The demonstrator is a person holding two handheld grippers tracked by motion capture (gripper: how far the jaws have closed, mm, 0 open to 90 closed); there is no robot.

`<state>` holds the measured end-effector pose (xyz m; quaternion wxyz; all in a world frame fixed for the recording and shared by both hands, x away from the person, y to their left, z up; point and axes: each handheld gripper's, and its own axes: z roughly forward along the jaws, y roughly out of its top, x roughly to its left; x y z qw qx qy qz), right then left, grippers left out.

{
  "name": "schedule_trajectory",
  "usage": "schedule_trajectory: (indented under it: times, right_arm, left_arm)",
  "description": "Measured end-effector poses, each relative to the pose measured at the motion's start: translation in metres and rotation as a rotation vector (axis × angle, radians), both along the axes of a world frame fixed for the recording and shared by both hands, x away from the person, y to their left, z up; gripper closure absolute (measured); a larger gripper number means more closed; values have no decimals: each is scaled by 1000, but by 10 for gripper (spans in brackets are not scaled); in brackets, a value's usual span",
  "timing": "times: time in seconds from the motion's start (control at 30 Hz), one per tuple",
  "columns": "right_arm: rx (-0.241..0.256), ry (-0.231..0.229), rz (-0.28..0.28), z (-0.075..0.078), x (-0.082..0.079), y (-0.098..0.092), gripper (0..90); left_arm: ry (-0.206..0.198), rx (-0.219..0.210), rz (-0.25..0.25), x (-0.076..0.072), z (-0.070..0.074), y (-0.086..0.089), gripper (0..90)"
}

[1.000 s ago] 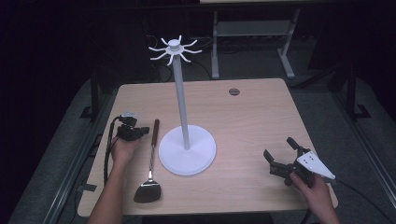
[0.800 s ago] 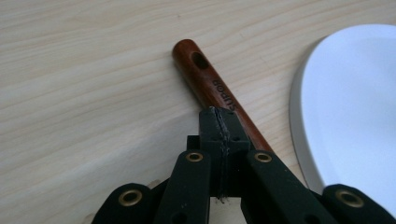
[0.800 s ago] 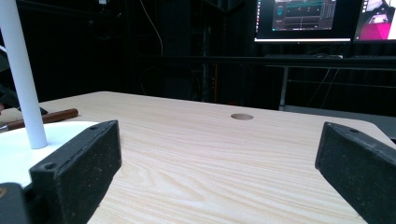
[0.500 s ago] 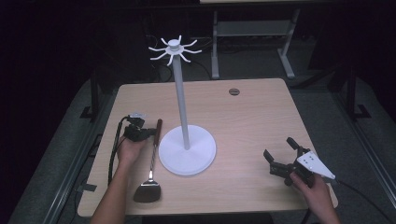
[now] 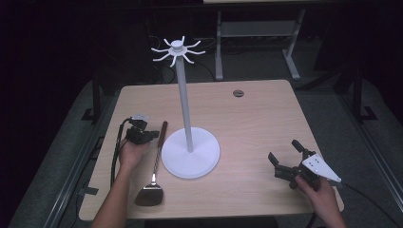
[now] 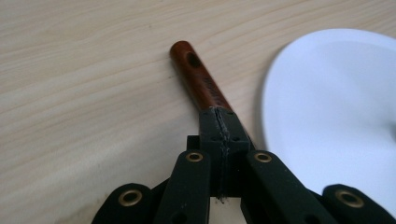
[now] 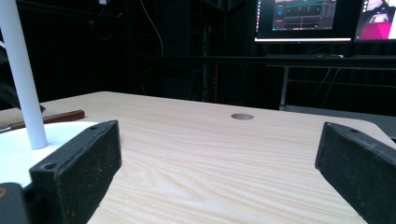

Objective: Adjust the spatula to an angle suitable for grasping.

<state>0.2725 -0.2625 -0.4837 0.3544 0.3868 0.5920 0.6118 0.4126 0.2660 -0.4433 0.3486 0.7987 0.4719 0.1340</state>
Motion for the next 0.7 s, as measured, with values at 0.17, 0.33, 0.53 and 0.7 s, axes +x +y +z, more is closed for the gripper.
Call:
schedule_trajectory:
  times: [0.17, 0.33, 0.53, 0.7]
  right_arm:
    - [-1, 0, -1, 0, 0, 0, 0]
    - [-2, -1, -1, 0, 0, 0, 0]
    - [-1, -1, -1, 0, 0, 0, 0]
    - [-1, 0, -1, 0, 0, 0, 0]
  left_arm:
    - [10, -13, -17, -24, 11, 1, 897]
    - [27, 3, -61, -50, 15, -4, 897]
    - [45, 23, -98, -79, 11, -11, 896]
    - [59, 21, -111, -97, 6, -17, 895]
